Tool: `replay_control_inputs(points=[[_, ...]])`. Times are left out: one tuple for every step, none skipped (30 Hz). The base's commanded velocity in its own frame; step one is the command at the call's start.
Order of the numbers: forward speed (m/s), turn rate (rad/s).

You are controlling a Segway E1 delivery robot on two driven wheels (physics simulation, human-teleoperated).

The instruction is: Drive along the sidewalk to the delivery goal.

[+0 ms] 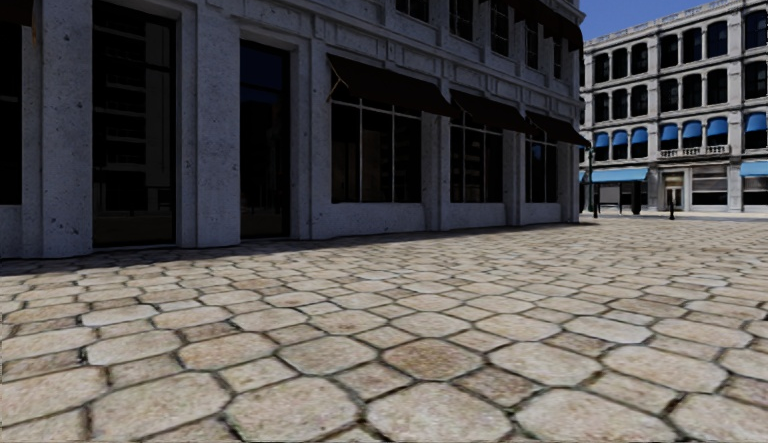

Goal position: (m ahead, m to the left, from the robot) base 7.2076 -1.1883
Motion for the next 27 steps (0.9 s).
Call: replay_control_inputs(points=[[2.00, 0.00], [2.00, 0.00], [2.00, 0.00], [2.00, 0.00], [2.00, 0.00], [2.00, 0.00], [2.00, 0.00], [2.00, 0.00], [2.00, 0.00], [2.00, 0.00], [2.00, 0.00], [2.00, 0.00], [2.00, 0.00], [2.00, 0.00], [2.00, 0.00], [2.00, 0.00], [2.00, 0.00], [2.00, 0.00], [2.00, 0.00], [2.00, 0.00], [2.00, 0.00], [2.00, 0.00], [2.00, -0.05], [2.00, -0.13], [2.00, -0.18], [2.00, -0.18], [2.00, -0.22]])
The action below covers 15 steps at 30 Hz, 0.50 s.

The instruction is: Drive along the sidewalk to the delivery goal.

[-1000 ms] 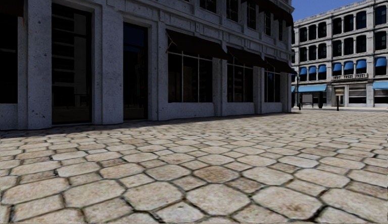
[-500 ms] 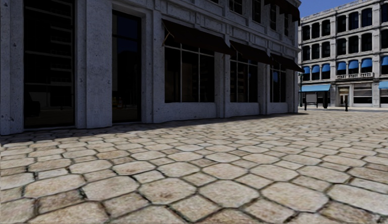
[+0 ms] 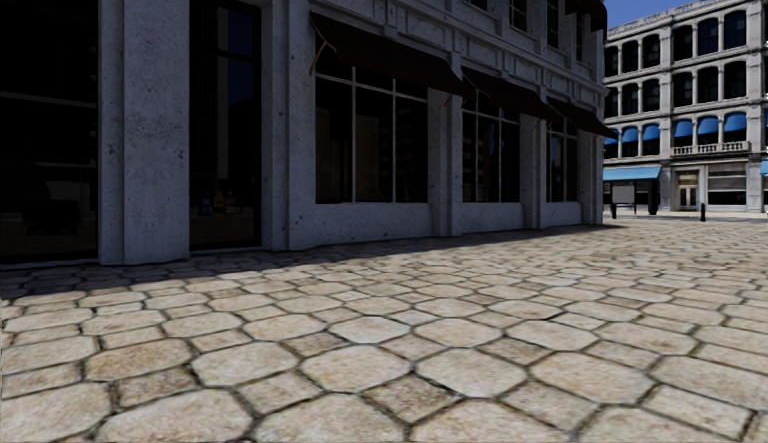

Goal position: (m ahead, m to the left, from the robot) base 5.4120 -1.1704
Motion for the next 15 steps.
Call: replay_control_inputs(points=[[2.00, -0.24], [2.00, -0.24], [2.00, -0.24], [2.00, -0.24], [2.00, -0.25], [2.00, -0.25], [2.00, -0.25], [2.00, -0.25], [2.00, -0.25], [2.00, -0.25], [2.00, -0.25], [2.00, -0.25], [2.00, -0.25], [2.00, -0.28], [2.00, -0.35]])
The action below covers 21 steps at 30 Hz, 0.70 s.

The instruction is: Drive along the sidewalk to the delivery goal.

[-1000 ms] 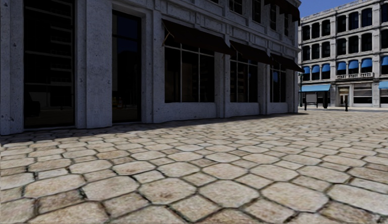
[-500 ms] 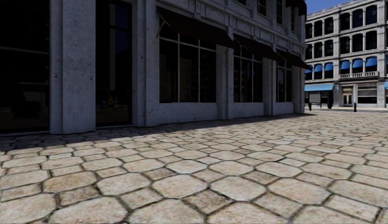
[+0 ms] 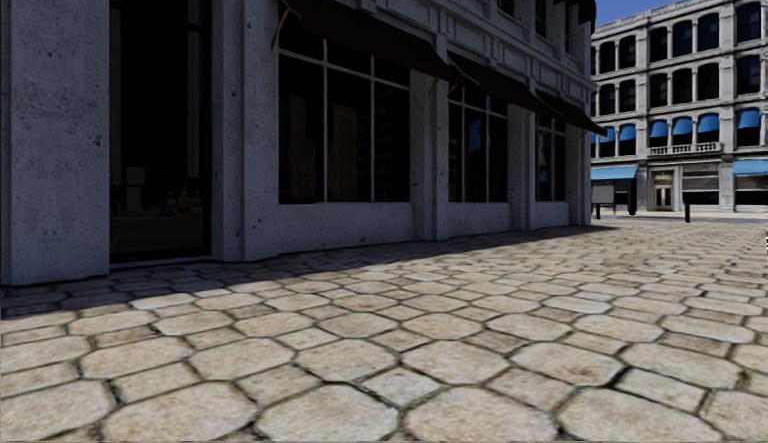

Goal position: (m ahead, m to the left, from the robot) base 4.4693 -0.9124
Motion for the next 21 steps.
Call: replay_control_inputs(points=[[2.00, -0.37], [2.00, -0.37], [2.00, -0.38], [2.00, -0.38], [2.00, -0.38], [2.00, -0.38], [2.00, -0.38], [2.00, -0.38], [2.00, -0.38], [2.00, -0.38], [2.00, -0.38], [2.00, -0.38], [2.00, -0.38], [2.00, -0.38], [2.00, -0.38], [2.00, -0.38], [2.00, -0.38], [2.00, -0.38], [2.00, -0.38], [2.00, -0.38], [2.00, -0.38]])
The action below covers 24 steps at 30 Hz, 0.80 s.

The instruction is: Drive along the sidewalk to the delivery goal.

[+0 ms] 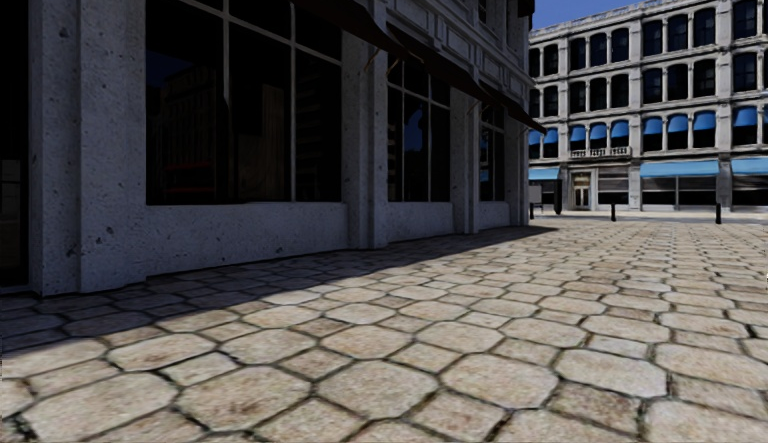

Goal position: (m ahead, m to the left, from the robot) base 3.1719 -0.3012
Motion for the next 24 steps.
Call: replay_control_inputs(points=[[2.00, -0.38], [2.00, -0.38], [2.00, -0.38], [2.00, -0.29], [2.00, -0.29], [2.00, -0.20], [2.00, -0.15], [2.00, -0.02], [2.00, 0.00], [2.00, 0.00], [2.00, 0.00], [2.00, 0.00], [2.00, 0.00], [2.00, 0.00], [2.00, 0.00], [2.00, 0.00], [2.00, 0.00], [2.00, 0.00], [2.00, 0.00], [2.00, 0.00], [2.00, 0.00], [2.00, 0.00], [2.00, 0.00], [2.00, 0.00]])
